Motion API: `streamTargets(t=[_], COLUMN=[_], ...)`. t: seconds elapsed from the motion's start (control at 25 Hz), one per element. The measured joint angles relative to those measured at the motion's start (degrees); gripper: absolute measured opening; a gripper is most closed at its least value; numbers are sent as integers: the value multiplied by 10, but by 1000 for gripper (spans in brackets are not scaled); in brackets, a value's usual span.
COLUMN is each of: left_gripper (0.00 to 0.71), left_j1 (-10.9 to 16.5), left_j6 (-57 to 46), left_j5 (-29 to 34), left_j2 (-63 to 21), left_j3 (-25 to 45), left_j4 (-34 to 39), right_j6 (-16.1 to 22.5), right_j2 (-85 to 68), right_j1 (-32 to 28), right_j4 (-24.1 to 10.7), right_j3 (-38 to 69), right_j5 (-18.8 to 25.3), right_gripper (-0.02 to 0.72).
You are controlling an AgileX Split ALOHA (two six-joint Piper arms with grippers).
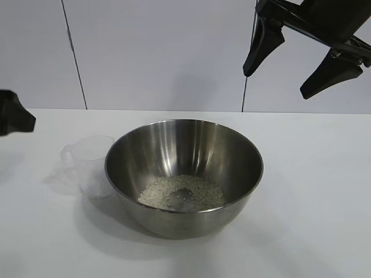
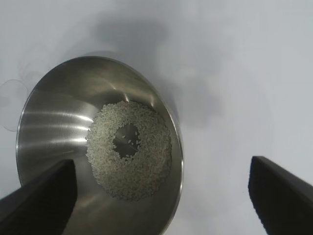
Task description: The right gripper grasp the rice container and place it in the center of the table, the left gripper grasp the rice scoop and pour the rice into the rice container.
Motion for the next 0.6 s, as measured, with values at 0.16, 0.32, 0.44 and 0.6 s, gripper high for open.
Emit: streamTargets(t=[0.16, 0.32, 0.44, 0.6], left_gripper=[658, 658, 658, 658], left_j1=[-29, -41, -34, -20], left_j6=[39, 245, 429, 507], left_j5=[124, 208, 268, 366], left_j2=[-13, -10, -1, 22], left_j3=[-100, -179, -226, -285], left_j4=[-21, -243, -444, -600], right_j6=[0, -1, -1, -1], right_j2=[0, 0, 0, 0], right_j1=[0, 0, 0, 0], right_j4=[0, 0, 0, 2], right_j3=[0, 0, 0, 0], right_j5=[0, 0, 0, 0], right_gripper=[659, 659, 659, 659])
